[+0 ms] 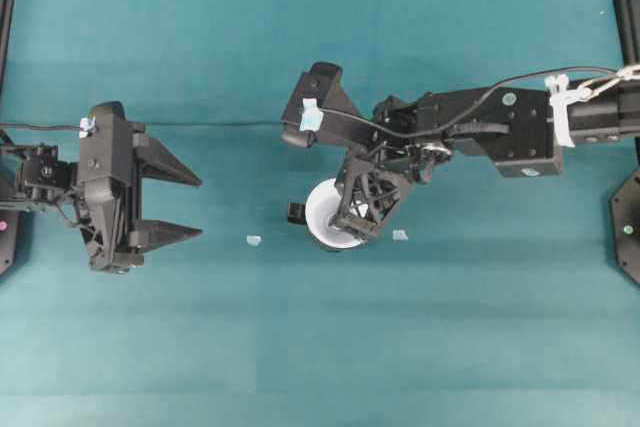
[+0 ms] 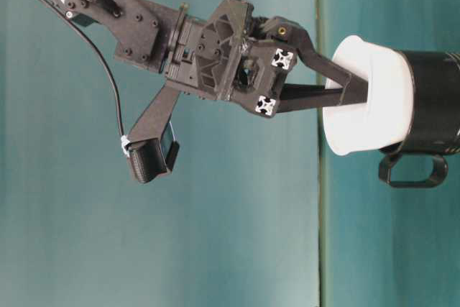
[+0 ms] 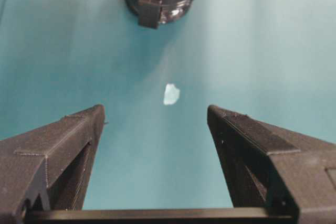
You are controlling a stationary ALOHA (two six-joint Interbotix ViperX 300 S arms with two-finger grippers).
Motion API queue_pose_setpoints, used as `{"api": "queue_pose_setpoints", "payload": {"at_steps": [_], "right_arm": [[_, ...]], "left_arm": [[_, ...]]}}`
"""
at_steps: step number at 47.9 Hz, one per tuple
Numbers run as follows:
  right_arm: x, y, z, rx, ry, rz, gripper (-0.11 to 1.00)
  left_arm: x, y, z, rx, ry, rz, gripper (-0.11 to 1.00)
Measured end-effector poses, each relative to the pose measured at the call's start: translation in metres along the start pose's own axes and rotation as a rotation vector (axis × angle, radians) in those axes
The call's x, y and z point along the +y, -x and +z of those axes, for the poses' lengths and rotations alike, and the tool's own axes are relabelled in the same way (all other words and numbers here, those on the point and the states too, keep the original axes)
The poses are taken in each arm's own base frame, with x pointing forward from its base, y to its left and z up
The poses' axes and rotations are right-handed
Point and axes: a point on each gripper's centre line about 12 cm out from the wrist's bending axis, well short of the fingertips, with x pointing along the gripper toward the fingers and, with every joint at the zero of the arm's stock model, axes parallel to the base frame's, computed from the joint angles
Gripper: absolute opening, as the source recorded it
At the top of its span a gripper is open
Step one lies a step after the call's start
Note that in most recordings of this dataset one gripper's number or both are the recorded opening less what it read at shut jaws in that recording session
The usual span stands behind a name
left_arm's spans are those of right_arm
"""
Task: Put the paper cup into the moved cup holder.
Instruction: 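Lower the white paper cup into the black cup holder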
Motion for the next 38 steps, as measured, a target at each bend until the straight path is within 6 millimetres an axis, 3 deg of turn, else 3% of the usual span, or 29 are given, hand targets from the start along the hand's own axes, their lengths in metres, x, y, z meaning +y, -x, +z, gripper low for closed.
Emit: {"api": "queue_pose_setpoints", "payload": {"at_steps": [13, 18, 31, 34, 38], "right_arm": [[0.0053, -0.0014, 0.0044, -0.006, 0.009, 0.006, 0.12], [0.0069, -0.0003, 0.0050, -0.003, 0.012, 0.006, 0.25], [0.0084, -0.0003, 0.0011, 0.027, 0.003, 0.009, 0.80], [0.0084, 0.0000, 0.0015, 0.027, 0.004, 0.008, 0.88], [0.0090, 0.0016, 0.0011, 0.026, 0.006, 0.010, 0.88]], "left_arm": [[0.0000, -0.0006, -0.0006, 0.003, 0.000, 0.000, 0.81], [0.0000, -0.0006, -0.0006, 0.003, 0.000, 0.000, 0.81], [0.0001, -0.0006, -0.0006, 0.003, 0.002, 0.000, 0.81], [0.0000, -0.0006, -0.0006, 0.003, 0.000, 0.000, 0.81], [0.0000, -0.0006, 0.0000, 0.002, 0.000, 0.000, 0.81]]}}
